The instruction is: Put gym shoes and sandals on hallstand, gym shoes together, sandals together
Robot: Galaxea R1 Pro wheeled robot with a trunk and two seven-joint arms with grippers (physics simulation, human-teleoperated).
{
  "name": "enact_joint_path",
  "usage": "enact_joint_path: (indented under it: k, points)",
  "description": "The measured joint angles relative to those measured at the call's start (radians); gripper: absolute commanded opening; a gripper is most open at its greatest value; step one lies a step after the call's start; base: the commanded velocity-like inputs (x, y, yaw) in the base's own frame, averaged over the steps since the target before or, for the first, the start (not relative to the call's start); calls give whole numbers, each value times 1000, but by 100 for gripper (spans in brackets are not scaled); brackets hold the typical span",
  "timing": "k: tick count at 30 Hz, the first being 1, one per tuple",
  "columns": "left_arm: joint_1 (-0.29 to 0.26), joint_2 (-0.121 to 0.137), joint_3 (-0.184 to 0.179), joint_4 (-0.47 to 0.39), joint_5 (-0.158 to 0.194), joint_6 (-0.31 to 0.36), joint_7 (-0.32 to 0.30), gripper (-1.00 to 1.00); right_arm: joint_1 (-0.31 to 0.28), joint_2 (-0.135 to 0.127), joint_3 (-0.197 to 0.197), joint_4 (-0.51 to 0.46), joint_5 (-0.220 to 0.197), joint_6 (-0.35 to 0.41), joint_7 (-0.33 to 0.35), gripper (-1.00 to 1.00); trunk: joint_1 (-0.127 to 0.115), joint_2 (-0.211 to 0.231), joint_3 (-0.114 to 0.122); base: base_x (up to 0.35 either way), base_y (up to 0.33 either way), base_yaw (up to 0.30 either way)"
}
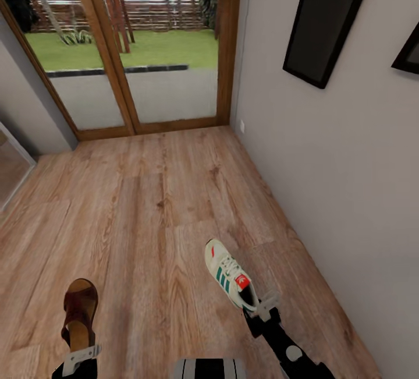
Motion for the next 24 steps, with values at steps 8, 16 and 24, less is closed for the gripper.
enact_joint_path:
  k: [8,16,24]
  points:
    - [0,-8,-4,3,-2,-1,-4,-100,0,-15,-11,134,-8,-190,-165,-100,0,0,0,-82,295,0]
    - [0,-4,-3,2,-2,0,-77,-100,35,-27,-9,172,-17,-203,-252,-100,0,0,0,41,310,0]
    - [0,-6,-8,2,-9,-1,-96,-100,69,-33,-12,177,-108,-204,-255,-100,0,0,0,105,298,0]
